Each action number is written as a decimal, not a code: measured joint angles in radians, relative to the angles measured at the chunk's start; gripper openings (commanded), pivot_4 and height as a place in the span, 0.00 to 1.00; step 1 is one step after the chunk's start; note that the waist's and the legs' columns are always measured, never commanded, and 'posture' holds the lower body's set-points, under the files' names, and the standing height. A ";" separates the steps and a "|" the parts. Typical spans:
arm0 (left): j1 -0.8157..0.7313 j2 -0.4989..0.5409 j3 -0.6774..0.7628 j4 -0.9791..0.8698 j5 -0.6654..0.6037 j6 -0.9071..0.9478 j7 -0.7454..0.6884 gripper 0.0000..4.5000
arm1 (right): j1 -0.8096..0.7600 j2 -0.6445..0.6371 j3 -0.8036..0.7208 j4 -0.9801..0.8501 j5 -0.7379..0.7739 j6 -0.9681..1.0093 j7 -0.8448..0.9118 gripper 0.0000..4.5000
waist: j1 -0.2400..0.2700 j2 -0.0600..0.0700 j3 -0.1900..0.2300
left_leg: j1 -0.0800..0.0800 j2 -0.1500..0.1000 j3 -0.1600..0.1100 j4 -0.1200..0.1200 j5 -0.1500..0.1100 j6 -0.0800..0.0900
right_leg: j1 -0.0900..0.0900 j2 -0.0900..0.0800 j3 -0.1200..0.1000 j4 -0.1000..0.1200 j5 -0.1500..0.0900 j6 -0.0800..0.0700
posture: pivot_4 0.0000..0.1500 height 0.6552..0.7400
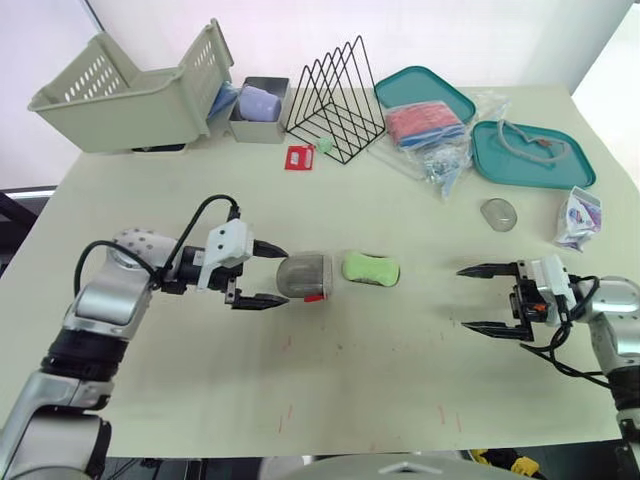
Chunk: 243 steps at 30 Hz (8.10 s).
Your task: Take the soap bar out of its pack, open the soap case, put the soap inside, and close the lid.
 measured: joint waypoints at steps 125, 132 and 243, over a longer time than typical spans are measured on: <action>-0.044 -0.137 -0.042 0.158 0.113 -0.169 0.005 0.76 | -0.334 0.146 0.456 -0.264 -0.364 0.612 -0.500 0.54 | 0.003 0.000 0.000 | -0.004 0.000 -0.009 0.008 0.000 0.000 | 0.003 0.000 -0.009 0.001 0.000 0.000 | 1.00 1.00; -0.056 -0.148 -0.046 0.160 0.114 -0.170 0.011 0.76 | -0.356 0.043 0.448 -0.264 -0.349 0.585 -0.398 0.54 | 0.010 0.001 0.000 | -0.005 -0.001 -0.009 0.008 0.000 0.000 | 0.003 -0.001 -0.010 0.000 0.000 0.000 | 1.00 1.00; -0.208 -0.379 -0.166 0.213 0.172 -0.176 0.073 0.76 | -0.292 -0.127 0.245 -0.312 -0.096 0.972 -0.301 0.99 | 0.009 0.001 0.000 | -0.006 -0.001 -0.010 0.009 0.000 0.000 | 0.003 -0.001 -0.010 0.000 0.000 0.000 | 1.00 1.00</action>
